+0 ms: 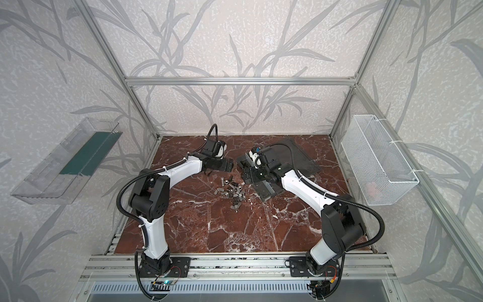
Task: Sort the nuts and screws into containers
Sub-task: 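Lower the left gripper onto a black bolt in the pile and grasp it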
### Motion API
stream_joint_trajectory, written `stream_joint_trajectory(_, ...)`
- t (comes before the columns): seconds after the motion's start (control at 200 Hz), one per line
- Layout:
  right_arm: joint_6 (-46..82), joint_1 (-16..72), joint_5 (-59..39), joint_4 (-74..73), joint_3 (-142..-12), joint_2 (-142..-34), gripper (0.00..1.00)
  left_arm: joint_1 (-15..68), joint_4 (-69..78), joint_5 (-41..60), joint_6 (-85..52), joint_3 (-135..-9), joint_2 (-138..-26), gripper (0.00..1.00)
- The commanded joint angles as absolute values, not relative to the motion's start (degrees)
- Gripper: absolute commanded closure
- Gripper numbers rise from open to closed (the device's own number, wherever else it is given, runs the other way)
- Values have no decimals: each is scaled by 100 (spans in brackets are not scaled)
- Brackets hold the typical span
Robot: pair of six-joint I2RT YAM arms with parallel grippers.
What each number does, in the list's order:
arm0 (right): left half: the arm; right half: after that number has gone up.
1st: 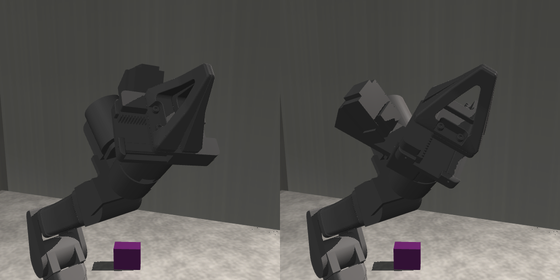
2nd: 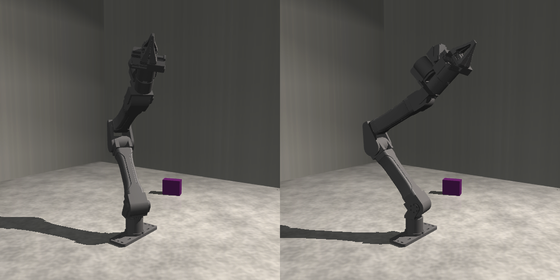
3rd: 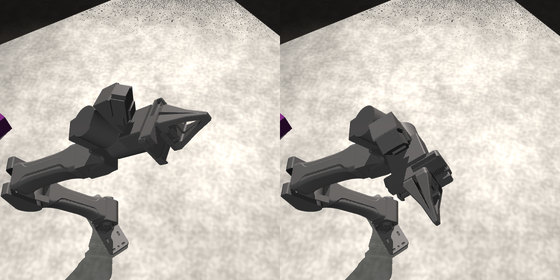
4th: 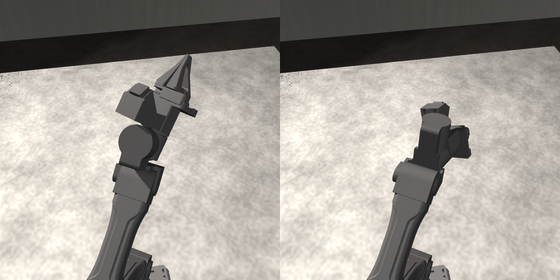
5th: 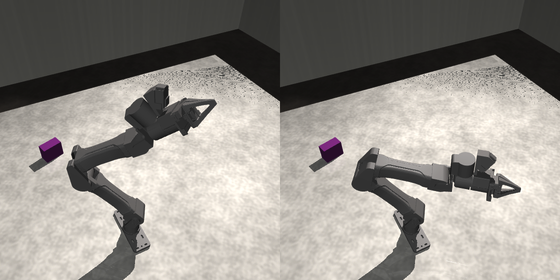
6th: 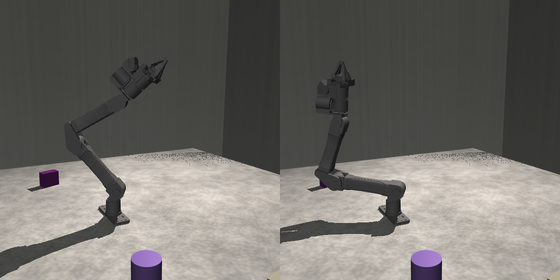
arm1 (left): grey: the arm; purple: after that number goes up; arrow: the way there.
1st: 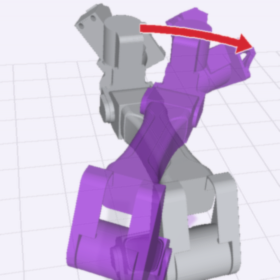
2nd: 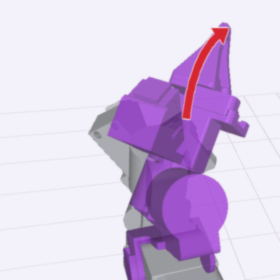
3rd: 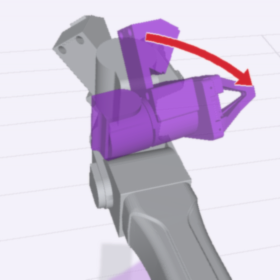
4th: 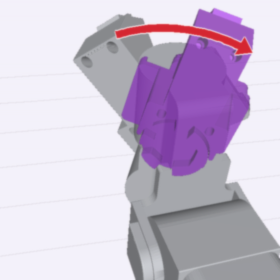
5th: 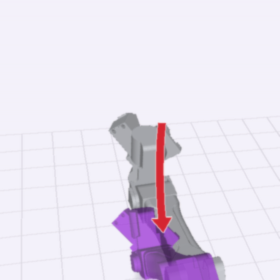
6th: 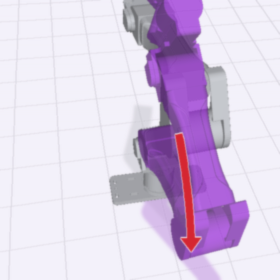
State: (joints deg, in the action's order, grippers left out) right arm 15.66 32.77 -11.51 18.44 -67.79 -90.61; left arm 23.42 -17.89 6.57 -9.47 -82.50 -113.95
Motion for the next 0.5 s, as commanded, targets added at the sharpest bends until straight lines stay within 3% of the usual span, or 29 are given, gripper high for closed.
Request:
stream_joint_trajectory(0.0,1550,3466,-985,1859,-6740,-8877,1,2425,-2104,830,-781,-8423,-11585,1)
stream_joint_trajectory(0.26,1743,3714,-605,1942,-6447,-8528,1,2417,-2277,1060,-804,-8467,-11756,12)
stream_joint_trajectory(0.495,1790,3713,-516,1956,-6255,-8376,1,2443,-2674,1103,-894,-8860,-12124,34)
